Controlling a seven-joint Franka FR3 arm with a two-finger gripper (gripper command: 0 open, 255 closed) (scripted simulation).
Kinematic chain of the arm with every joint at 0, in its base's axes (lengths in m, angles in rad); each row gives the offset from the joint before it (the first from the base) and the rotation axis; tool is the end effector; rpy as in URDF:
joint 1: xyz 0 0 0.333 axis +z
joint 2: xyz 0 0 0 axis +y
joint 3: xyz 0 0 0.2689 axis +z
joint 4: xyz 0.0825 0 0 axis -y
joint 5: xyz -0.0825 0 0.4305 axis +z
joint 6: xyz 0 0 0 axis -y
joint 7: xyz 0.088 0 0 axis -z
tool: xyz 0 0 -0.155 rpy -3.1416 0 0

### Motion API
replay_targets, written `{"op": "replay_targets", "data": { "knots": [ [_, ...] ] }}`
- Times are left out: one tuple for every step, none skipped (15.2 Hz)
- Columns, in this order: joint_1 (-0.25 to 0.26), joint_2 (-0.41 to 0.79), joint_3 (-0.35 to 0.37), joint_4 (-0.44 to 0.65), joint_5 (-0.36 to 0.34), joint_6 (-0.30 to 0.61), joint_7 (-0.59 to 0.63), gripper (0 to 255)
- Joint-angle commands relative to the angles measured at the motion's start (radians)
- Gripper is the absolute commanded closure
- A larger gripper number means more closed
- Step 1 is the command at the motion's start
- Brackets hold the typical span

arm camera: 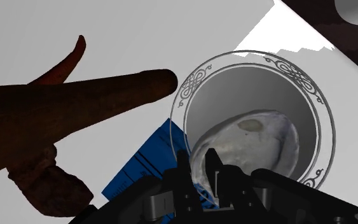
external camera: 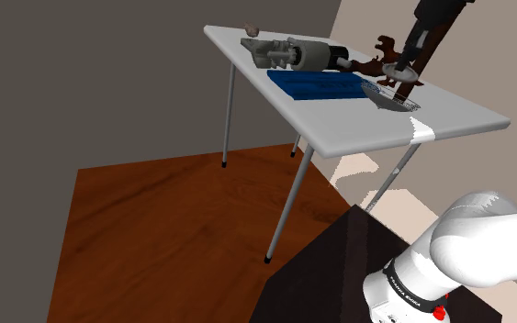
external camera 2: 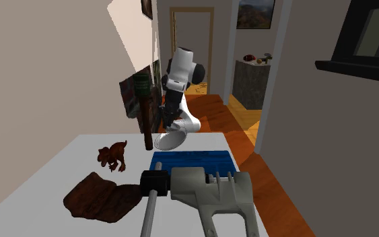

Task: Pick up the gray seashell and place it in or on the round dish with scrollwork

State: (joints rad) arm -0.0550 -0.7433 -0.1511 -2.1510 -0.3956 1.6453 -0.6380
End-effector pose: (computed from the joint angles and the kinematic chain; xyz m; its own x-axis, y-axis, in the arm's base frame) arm 0.3920 -0.1528 0.6098 0.9024 0.4307 0.0119 0.3974 -0.8427 0.3632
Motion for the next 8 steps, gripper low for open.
{"op": "replay_targets", "data": {
  "knots": [
    [0.000,-0.001,0.000,-0.005,0.000,0.003,0.001,255],
    [0.000,-0.001,0.000,-0.005,0.000,0.003,0.001,255],
    [0.000,-0.001,0.000,-0.005,0.000,0.003,0.001,255],
    [0.000,-0.001,0.000,-0.005,0.000,0.003,0.001,255],
    [0.000,-0.001,0.000,-0.005,0.000,0.003,0.001,255],
    [0.000,-0.001,0.000,-0.005,0.000,0.003,0.001,255],
    [0.000,-0.001,0.000,-0.005,0.000,0.003,0.001,0],
    [0.000,-0.001,0.000,-0.005,0.000,0.003,0.001,0]
  ]
}}
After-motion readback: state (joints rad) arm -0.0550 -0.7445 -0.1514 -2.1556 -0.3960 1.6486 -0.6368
